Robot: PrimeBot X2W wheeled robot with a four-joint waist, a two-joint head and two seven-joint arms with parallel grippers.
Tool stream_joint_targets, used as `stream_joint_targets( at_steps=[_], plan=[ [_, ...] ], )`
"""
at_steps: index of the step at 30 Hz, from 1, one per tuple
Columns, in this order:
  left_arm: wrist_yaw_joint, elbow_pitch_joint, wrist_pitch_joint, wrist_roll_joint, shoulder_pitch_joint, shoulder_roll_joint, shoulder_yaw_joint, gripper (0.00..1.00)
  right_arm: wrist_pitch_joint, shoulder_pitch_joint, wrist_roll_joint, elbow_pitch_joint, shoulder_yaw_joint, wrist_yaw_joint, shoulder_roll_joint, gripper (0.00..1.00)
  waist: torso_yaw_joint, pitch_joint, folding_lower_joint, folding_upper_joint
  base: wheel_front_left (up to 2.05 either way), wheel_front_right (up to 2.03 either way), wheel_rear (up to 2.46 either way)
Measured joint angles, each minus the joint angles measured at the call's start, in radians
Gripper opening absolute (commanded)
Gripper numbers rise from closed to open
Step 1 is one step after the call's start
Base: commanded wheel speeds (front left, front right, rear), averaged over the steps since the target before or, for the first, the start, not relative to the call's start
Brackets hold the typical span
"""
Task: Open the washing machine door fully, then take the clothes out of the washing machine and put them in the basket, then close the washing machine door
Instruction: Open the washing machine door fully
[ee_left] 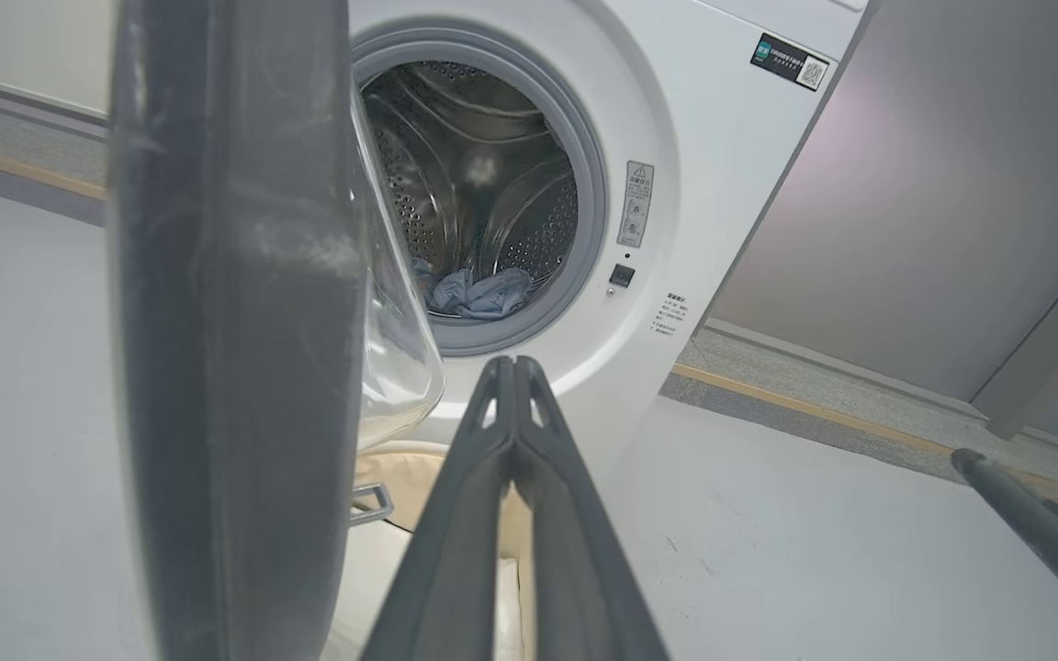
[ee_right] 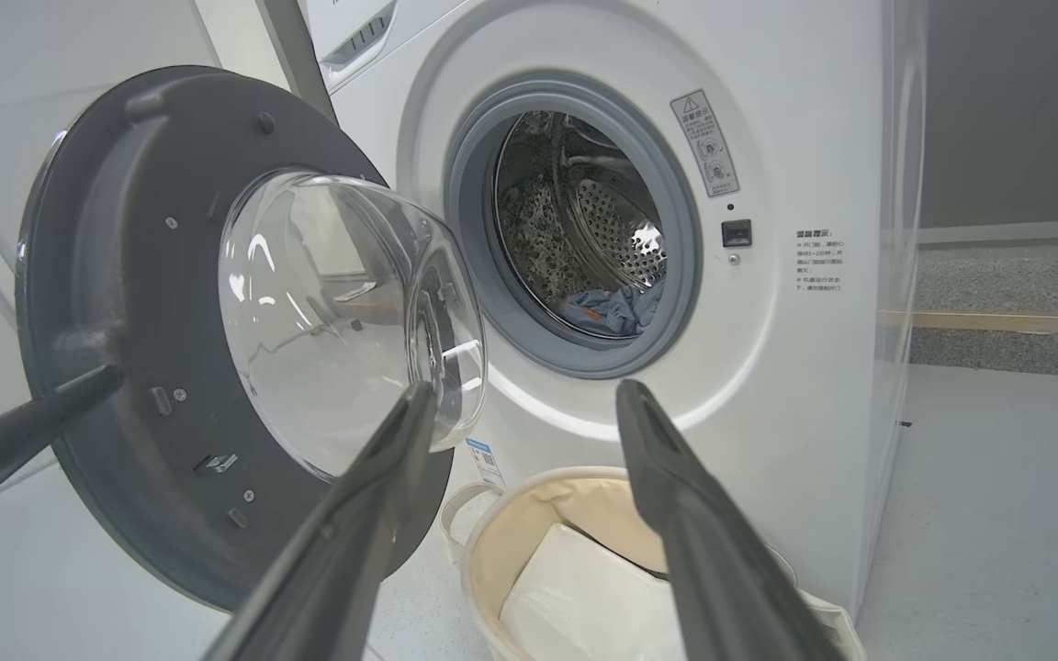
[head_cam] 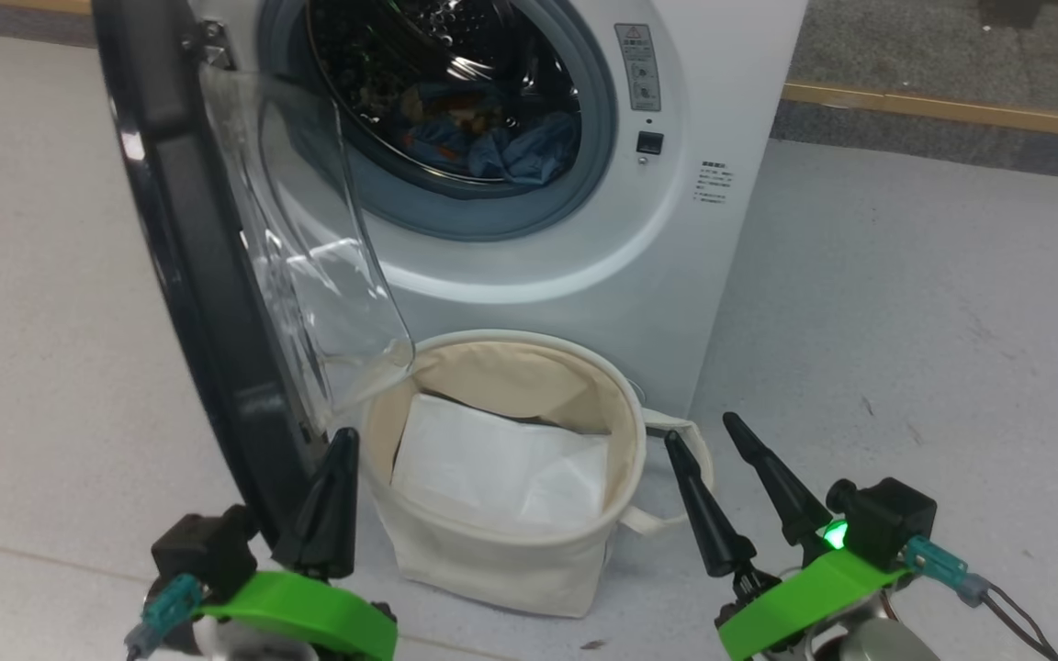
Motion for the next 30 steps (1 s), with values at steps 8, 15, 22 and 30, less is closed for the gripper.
stream_joint_targets(
  at_steps=[8,15,22,30],
  plan=[
    [0.030,0.145,-0.039,-0.016,-0.025,-0.011,0.050,0.00,0.000,-0.002,0.000,0.004,-0.003,0.000,0.002,1.00,-0.015,0.004,0.0000,0.0000,0.00,0.00,0.00],
    [0.040,0.182,-0.058,-0.048,-0.024,-0.007,0.101,0.00,0.000,-0.002,0.000,0.000,-0.016,0.000,0.003,1.00,0.011,0.002,0.0000,0.0000,0.00,0.00,0.00],
    [0.029,0.222,-0.059,-0.077,-0.022,0.063,0.172,0.00,0.000,-0.002,-0.006,-0.005,-0.026,0.000,0.005,1.00,0.018,0.004,0.0000,0.0000,0.00,0.00,0.00],
    [0.003,0.371,-0.060,-0.133,-0.042,0.165,0.286,0.00,0.000,-0.003,-0.015,-0.005,-0.035,0.000,0.008,1.00,-0.006,0.014,0.0000,0.0000,0.00,0.00,0.00]
  ],
)
